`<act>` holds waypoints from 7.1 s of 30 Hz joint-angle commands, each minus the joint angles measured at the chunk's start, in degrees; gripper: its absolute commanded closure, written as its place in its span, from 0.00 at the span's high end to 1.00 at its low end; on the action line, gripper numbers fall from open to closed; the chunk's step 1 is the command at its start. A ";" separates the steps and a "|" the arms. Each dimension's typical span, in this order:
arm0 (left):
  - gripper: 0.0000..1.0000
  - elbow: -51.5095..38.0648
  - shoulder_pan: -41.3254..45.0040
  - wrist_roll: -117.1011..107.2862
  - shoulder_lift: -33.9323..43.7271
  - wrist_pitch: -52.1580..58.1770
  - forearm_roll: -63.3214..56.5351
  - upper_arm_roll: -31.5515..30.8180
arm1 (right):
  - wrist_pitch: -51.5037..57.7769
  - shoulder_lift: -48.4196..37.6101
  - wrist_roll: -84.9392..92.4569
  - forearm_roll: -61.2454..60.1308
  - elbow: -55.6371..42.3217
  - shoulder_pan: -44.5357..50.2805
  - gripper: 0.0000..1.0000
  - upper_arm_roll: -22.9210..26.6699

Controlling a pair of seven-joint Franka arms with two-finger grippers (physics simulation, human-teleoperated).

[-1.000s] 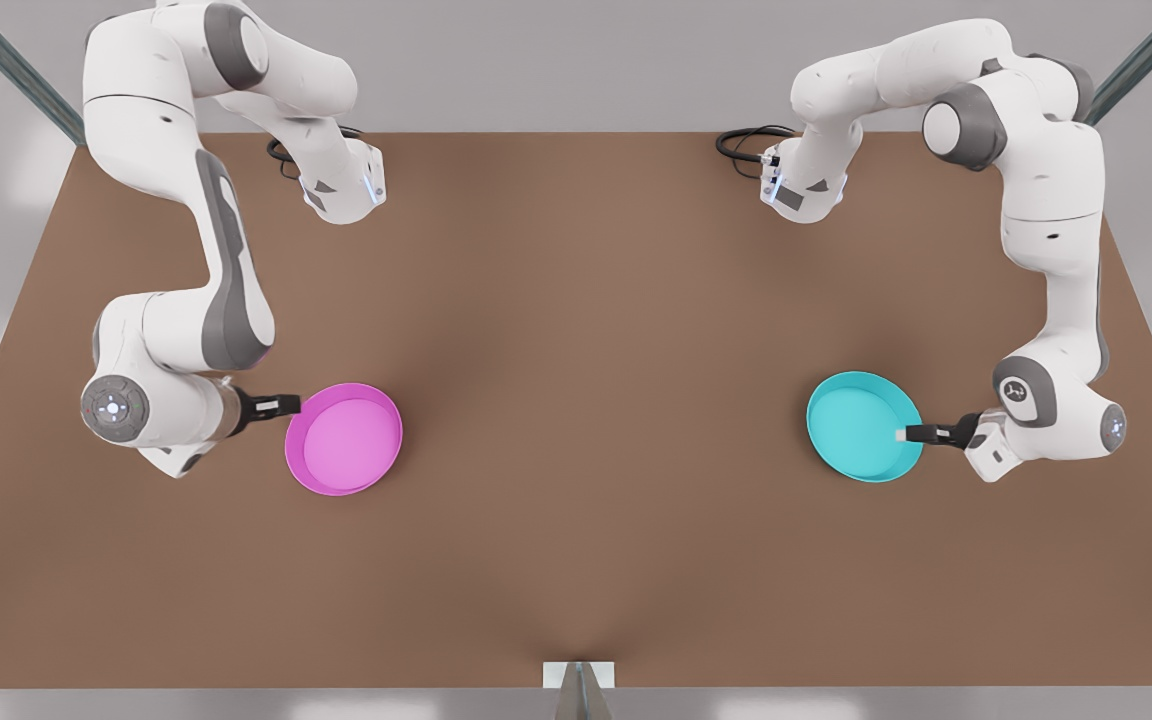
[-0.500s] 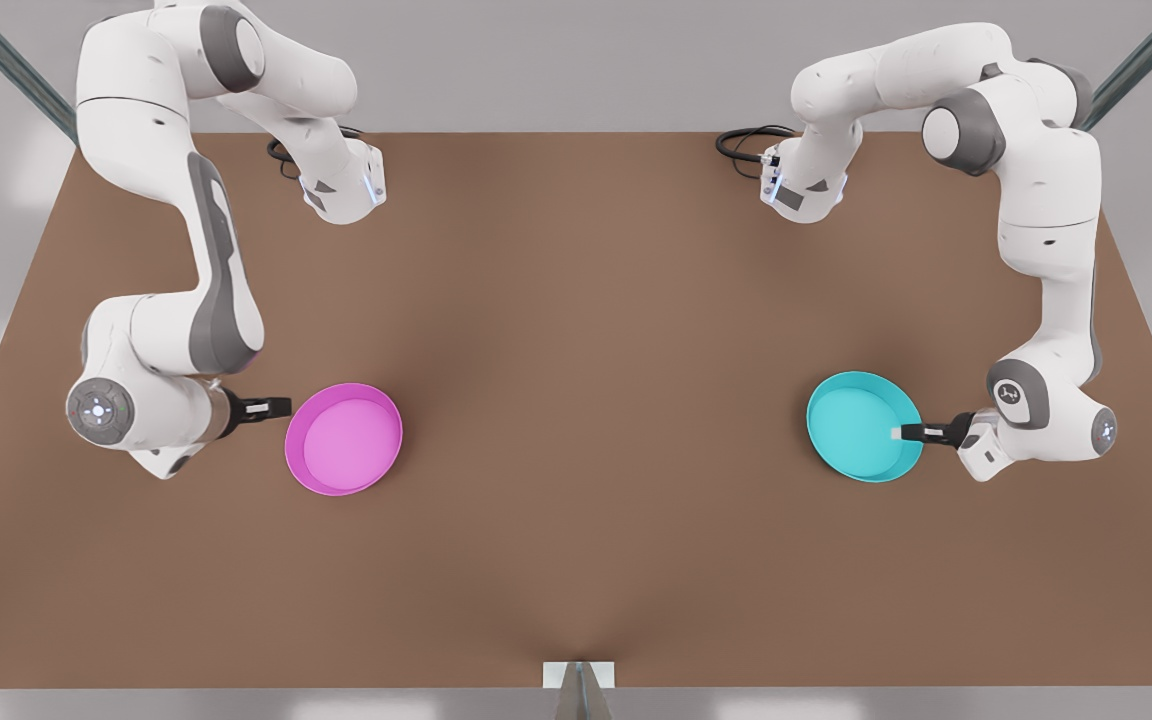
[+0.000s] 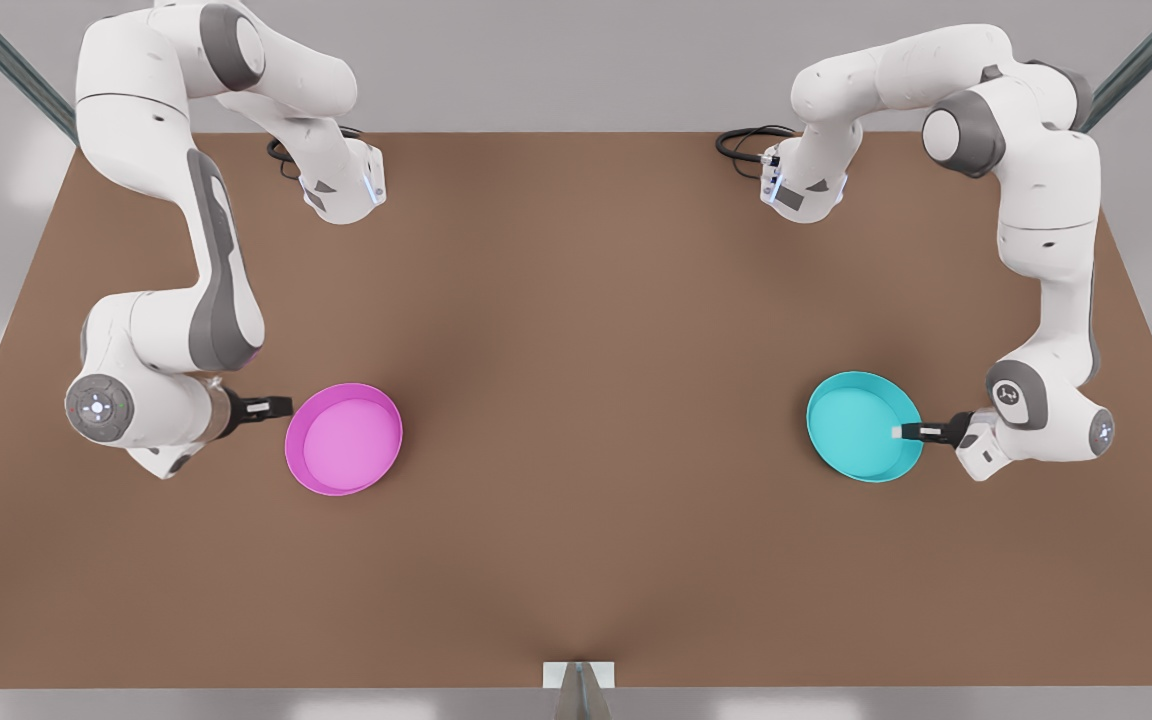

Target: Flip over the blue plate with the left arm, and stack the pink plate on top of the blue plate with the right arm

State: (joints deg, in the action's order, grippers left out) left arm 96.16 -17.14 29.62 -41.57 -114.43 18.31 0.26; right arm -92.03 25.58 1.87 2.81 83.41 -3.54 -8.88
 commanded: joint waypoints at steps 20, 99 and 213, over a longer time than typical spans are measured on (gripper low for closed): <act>0.32 -0.09 -0.18 0.09 -0.01 -0.26 -0.20 0.09 | -5.26 1.49 0.59 -4.57 -1.32 -1.82 1.00 0.09; 0.25 -25.93 56.07 -64.86 2.98 39.64 -63.48 0.61 | 2.03 4.83 3.49 0.70 -5.02 2.92 1.00 -0.09; 1.00 -35.42 13.80 -28.39 23.99 50.45 -23.41 -6.42 | -18.27 15.64 9.20 -11.87 11.16 -8.41 0.21 -0.18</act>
State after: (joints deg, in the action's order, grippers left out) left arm 60.73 -3.34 1.23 -17.58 -63.98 -5.08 -6.15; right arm -109.71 41.22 11.26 -9.54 94.35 -12.02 -9.11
